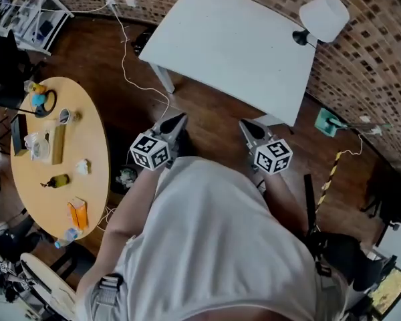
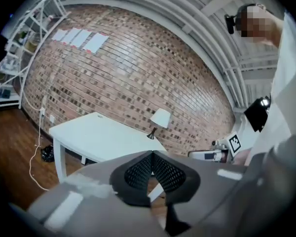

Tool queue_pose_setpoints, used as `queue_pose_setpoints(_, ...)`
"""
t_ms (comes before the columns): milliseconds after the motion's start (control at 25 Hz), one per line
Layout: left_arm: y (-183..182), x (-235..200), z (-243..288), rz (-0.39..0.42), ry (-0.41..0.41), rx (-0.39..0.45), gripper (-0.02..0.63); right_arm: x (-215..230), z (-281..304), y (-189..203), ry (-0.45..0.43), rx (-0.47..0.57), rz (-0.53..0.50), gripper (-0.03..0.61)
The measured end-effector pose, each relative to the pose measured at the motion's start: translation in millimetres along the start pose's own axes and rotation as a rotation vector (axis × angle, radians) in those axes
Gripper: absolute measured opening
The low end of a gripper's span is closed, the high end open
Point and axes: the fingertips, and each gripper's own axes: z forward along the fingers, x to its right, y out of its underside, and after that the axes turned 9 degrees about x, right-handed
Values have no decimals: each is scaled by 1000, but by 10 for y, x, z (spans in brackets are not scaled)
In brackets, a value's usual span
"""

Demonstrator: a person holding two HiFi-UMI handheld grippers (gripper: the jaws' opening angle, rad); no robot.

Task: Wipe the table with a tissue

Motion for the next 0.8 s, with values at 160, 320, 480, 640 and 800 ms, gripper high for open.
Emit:
queue_pose_setpoints(160, 393, 817, 162, 117, 137, -89, 2, 17, -653, 150, 28, 25, 11, 8)
queue_pose_setpoints(320, 720, 1507, 175, 145, 228, -141, 2, -41, -1154, 331, 20, 30, 26, 8)
queue_pose_setpoints(480, 928, 1900, 35, 158, 259, -169, 2, -208, -1470, 484, -6, 29, 39, 8)
queue_pose_setpoints(640, 1026, 2081, -99, 122, 253, -146, 0, -299, -1643, 580, -35, 33, 27, 8)
queue_pose_setpoints(800, 1037, 2209, -163, 112, 249, -137, 0, -377, -1715, 543, -68, 56, 23, 8)
